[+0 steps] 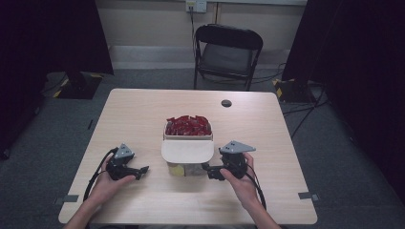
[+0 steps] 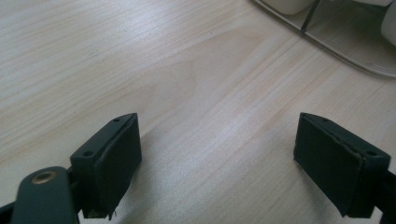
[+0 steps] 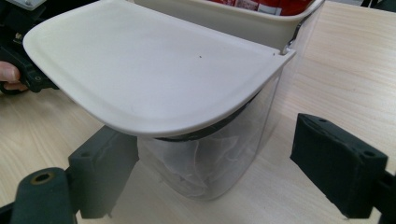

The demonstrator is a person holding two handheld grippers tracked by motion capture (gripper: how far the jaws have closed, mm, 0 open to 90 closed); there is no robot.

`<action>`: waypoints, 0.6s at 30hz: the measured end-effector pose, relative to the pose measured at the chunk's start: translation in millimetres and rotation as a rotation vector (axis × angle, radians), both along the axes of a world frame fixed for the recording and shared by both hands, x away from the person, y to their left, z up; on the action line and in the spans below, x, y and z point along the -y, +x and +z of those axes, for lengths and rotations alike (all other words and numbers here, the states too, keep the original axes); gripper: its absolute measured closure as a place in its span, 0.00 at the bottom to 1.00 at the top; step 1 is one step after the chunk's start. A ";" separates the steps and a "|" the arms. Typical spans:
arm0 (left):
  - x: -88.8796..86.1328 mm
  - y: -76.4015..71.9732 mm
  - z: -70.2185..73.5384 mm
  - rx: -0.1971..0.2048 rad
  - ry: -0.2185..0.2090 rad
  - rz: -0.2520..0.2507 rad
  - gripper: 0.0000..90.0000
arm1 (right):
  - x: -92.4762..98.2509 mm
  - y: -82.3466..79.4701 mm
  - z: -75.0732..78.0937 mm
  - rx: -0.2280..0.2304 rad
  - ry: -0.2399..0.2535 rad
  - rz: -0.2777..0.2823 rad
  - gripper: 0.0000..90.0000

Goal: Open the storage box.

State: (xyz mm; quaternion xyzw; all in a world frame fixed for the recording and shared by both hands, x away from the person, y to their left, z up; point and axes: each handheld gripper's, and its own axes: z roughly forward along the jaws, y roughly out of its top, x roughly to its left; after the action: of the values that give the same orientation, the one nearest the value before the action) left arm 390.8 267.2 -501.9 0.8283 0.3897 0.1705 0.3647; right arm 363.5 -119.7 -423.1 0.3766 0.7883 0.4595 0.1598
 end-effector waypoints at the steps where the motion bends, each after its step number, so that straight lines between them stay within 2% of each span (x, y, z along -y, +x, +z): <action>1: -0.1 0.0 0.0 0.000 0.001 -0.001 0.16 | -0.5 0.2 0.7 -0.001 0.000 0.000 0.16; 11: -0.1 0.0 0.0 0.000 0.001 0.000 0.16 | -2.3 3.4 8.4 0.014 0.011 0.006 0.16; 18: 0.0 0.0 0.0 0.000 0.000 0.000 0.16 | -3.8 10.3 10.3 -0.001 0.028 0.017 0.16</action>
State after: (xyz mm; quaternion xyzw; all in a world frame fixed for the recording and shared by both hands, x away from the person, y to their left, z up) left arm 390.8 267.2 -501.9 0.8282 0.3897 0.1705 0.3648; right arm 373.9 -115.9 -412.7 0.3722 0.7850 0.4719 0.1503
